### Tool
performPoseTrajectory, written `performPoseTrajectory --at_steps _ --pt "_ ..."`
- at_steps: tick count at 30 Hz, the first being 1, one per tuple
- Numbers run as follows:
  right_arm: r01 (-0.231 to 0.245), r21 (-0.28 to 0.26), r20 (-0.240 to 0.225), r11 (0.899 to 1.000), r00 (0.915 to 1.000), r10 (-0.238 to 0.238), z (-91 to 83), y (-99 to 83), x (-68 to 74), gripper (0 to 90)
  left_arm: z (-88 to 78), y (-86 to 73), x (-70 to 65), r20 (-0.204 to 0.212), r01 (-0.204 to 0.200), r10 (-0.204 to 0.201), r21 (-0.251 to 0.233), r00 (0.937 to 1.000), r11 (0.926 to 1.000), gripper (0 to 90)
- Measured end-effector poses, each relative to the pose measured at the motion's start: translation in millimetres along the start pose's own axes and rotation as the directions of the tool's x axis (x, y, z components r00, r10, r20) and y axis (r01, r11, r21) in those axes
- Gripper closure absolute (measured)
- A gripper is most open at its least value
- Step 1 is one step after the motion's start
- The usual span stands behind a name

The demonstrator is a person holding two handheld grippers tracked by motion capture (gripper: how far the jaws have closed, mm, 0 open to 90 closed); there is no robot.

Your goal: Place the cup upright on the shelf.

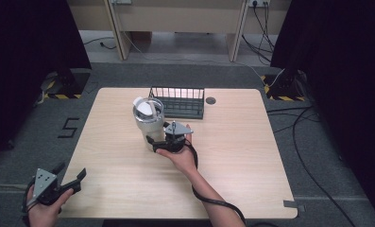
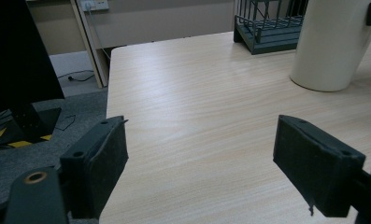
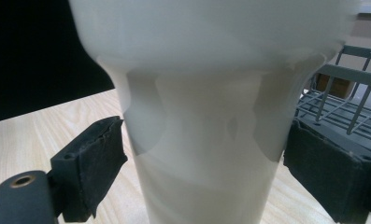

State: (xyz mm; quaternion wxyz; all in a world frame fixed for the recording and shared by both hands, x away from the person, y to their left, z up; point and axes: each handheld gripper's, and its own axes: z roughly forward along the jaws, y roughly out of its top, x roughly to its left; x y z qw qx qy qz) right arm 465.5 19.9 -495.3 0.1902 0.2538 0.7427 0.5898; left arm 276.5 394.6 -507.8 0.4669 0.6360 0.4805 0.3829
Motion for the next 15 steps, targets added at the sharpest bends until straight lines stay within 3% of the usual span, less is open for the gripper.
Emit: performPoseTrajectory --at_steps 15 --pt "-0.015 -0.028 -0.006 0.999 0.9999 0.015 16.3 2.2 -1.0 7.7 0.1 -0.3 0.0 0.003 0.001 -0.001 0.000 1.0000 1.0000 17.0"
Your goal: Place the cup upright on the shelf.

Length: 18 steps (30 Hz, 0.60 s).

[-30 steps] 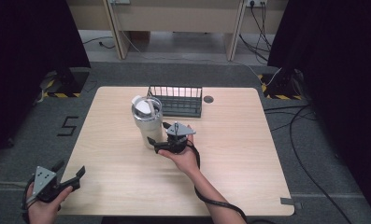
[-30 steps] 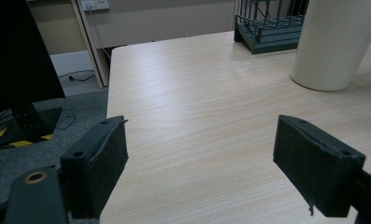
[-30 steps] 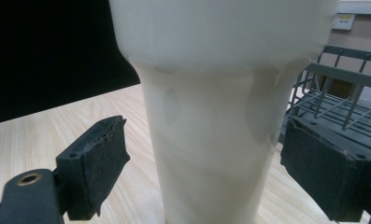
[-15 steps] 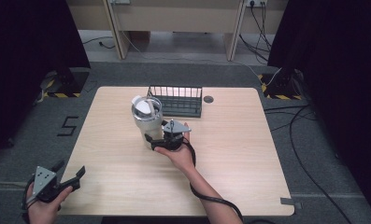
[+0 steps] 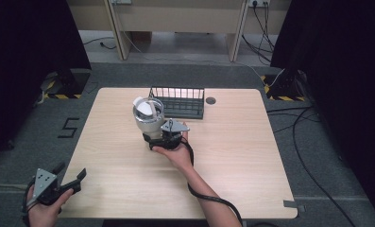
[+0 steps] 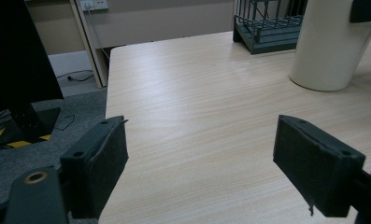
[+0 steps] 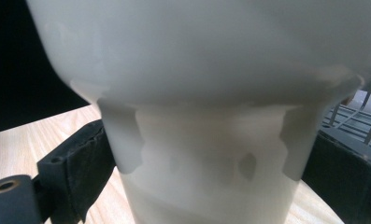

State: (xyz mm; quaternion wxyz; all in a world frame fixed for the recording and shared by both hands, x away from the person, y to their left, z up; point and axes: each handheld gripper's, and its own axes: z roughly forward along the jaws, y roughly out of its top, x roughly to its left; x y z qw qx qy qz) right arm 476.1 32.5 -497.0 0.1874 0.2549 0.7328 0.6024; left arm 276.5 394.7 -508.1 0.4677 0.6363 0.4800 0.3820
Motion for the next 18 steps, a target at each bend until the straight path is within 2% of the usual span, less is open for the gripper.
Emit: performPoseTrajectory --at_steps 18 --pt "0.021 -0.030 0.012 0.999 0.9997 -0.021 3.7 -1.6 1.7 9.6 0.1 -0.1 0.0 0.002 0.000 0.000 0.000 1.0000 1.0000 17.0"
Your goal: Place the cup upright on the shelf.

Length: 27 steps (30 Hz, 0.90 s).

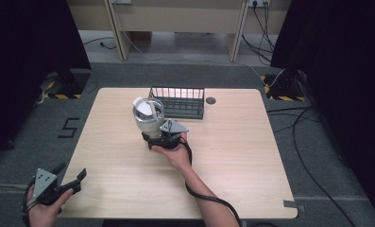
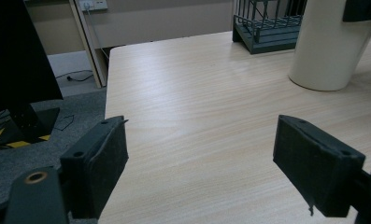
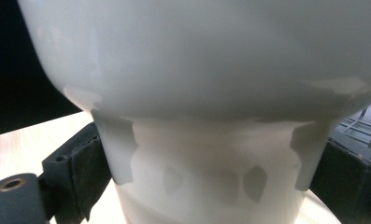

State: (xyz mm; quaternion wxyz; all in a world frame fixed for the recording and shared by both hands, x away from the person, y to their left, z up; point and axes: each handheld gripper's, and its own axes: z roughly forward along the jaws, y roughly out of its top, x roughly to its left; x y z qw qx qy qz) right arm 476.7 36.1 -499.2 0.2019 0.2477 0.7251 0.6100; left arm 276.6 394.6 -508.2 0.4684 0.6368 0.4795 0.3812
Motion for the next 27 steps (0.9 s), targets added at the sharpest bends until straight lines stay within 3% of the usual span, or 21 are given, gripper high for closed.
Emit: performPoseTrajectory --at_steps 11,17,22,27 --pt "0.059 0.005 0.008 0.998 0.9982 -0.059 1.3 2.8 6.5 9.9 -0.1 0.0 0.2 0.000 0.001 -0.001 0.000 1.0000 1.0000 17.0" --pt "0.030 0.006 0.013 1.000 0.9995 -0.030 1.8 2.9 3.8 9.9 0.1 -0.2 0.2 0.001 0.004 -0.004 -0.002 1.0000 1.0000 17.1" --pt "0.045 0.019 0.023 0.999 0.9987 -0.046 1.6 5.1 4.6 10.0 0.1 -0.2 0.2 0.001 0.004 -0.004 -0.003 1.0000 1.0000 17.1" --pt "0.014 0.009 0.028 1.000 0.9995 -0.014 -0.9 7.9 0.9 10.0 0.1 -0.2 0.2 0.001 0.004 -0.004 -0.003 1.0000 1.0000 17.1"
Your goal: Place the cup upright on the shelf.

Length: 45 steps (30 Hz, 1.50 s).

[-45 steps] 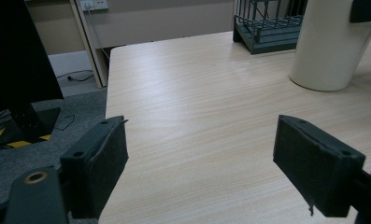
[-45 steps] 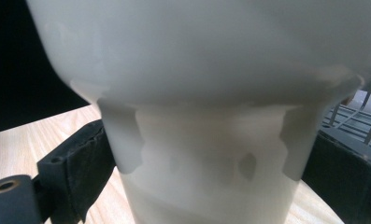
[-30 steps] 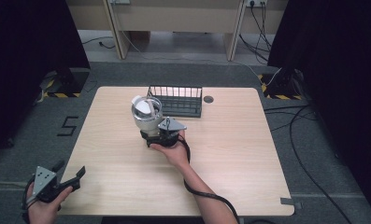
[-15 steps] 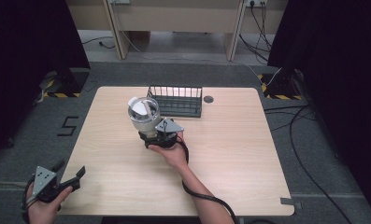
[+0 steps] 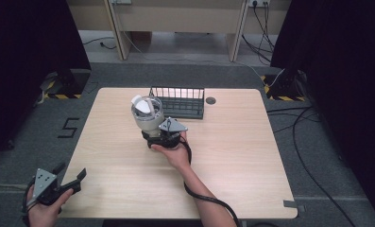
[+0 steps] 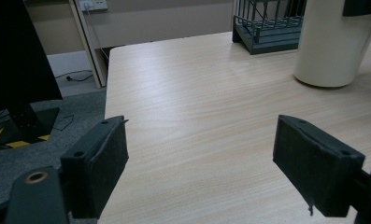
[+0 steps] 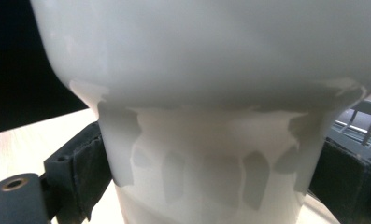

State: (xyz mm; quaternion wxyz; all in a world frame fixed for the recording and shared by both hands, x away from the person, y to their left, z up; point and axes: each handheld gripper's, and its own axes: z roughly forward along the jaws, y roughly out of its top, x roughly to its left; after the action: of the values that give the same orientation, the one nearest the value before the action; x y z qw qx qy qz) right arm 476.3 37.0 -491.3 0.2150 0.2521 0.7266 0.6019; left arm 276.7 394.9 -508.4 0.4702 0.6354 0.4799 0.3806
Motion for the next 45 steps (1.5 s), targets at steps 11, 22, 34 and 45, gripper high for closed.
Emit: performPoseTrajectory --at_steps 11,22,34,45 --pt "0.004 -0.014 0.027 1.000 0.9996 -0.004 -10.9 12.1 -7.2 10.0 -0.1 0.2 -0.3 -0.001 -0.004 0.004 0.004 1.0000 1.0000 17.1" --pt "-0.004 -0.021 0.052 1.000 0.9986 0.005 -18.9 21.5 -15.6 10.0 0.0 0.3 -0.3 -0.001 -0.002 0.002 0.004 1.0000 1.0000 17.1" --pt "-0.011 -0.029 0.079 1.000 0.9968 0.014 -26.2 27.8 -23.4 10.0 0.1 0.5 -0.3 -0.003 -0.005 0.005 0.003 1.0000 1.0000 17.2" --pt "-0.010 -0.032 0.100 0.999 0.9949 0.013 -30.8 33.1 -30.6 10.0 0.0 0.4 -0.3 -0.003 -0.001 0.001 0.002 1.0000 1.0000 17.2"
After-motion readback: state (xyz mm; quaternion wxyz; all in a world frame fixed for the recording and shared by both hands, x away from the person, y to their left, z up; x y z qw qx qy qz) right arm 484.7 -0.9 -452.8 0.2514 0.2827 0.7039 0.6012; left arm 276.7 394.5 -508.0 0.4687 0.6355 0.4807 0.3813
